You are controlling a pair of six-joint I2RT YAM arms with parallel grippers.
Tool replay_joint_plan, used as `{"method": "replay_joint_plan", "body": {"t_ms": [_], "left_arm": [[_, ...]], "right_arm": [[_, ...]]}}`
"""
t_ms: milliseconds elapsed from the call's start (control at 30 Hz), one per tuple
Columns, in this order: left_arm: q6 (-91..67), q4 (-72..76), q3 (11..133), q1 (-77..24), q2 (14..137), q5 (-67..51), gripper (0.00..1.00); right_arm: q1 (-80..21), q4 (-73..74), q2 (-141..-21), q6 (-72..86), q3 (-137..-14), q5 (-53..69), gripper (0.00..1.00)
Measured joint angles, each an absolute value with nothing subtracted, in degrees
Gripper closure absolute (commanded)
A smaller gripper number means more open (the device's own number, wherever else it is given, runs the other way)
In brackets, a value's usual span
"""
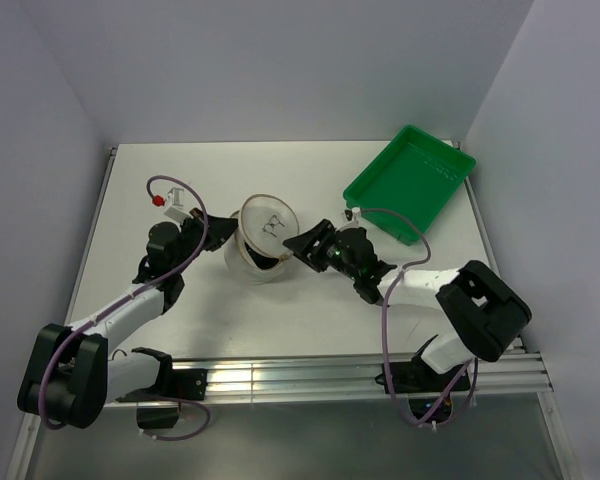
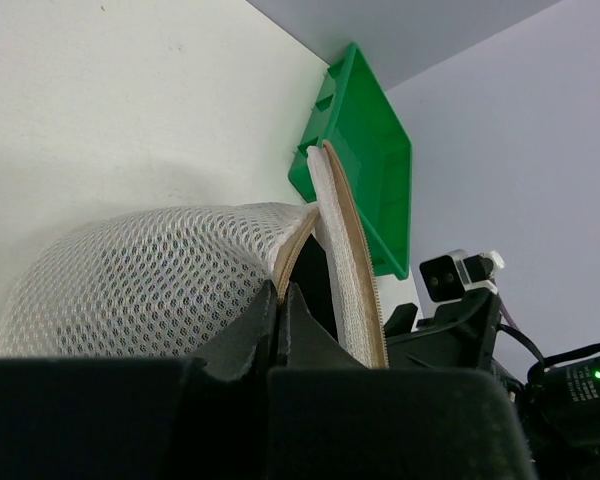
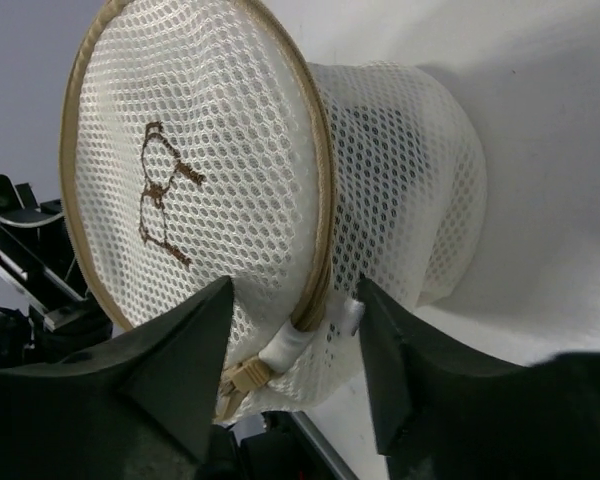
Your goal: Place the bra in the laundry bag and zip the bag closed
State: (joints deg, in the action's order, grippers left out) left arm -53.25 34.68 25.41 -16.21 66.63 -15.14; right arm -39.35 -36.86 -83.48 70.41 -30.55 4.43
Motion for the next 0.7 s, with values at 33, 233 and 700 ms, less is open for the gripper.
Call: {"method": "replay_joint_plan", "body": {"t_ms": [33, 233, 700], "left_arm": [[-53.25, 34.68, 25.43, -16.21, 66.63, -15.14, 1.0], [-53.23, 33.65, 25.98, -16.21, 66.96, -14.61, 0.94], [-51.81, 18.31, 31.0, -15.27, 58.63, -7.51, 0.3]], "right_arm": [[-39.29, -37.69, -84.6, 70.7, -30.87, 4.58, 0.44], [-39.53, -39.83, -84.12, 69.67, -30.87, 3.22, 0.63], [-42.76, -36.01, -78.7, 63.05, -30.89, -3.92, 0.83]]}}
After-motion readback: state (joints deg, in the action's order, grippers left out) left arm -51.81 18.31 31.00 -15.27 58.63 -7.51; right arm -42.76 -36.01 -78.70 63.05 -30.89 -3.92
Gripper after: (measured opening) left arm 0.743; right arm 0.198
